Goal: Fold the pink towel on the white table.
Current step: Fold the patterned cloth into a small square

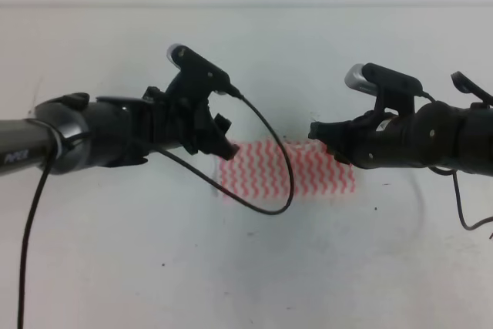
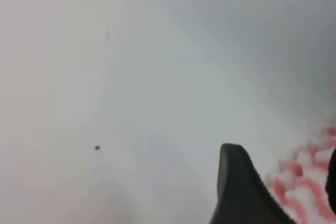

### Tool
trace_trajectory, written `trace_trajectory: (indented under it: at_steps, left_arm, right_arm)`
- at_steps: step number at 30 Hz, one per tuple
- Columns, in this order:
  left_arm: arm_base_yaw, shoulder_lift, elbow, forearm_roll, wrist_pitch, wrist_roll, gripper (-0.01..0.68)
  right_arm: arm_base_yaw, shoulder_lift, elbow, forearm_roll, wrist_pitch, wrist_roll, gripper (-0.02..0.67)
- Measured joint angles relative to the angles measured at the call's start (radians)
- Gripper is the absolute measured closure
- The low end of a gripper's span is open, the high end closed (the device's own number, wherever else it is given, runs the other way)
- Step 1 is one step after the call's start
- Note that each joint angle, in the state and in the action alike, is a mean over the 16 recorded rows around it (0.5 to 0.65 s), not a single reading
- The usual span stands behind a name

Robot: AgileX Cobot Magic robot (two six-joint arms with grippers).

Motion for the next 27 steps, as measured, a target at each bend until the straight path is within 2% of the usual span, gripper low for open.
trace_trajectory:
  at_steps: [10,21,27]
  left_arm:
    - [0.0,-0.056,-0.006,0.001,0.007,-0.189,0.387]
    - [0.0,-0.078,0.033,0.003,0.072,-0.306,0.6]
    - [0.0,-0.07,0.076,0.009,0.142,-0.309,0.672]
  right_arm:
    - [0.001,0.002,0.0,-0.006,0.004,0.0,0.666]
    - [0.0,0.001,0.0,-0.01,0.005,0.0,0.666]
    - [0.0,0.0,0.0,-0.012,0.006,0.0,0.666]
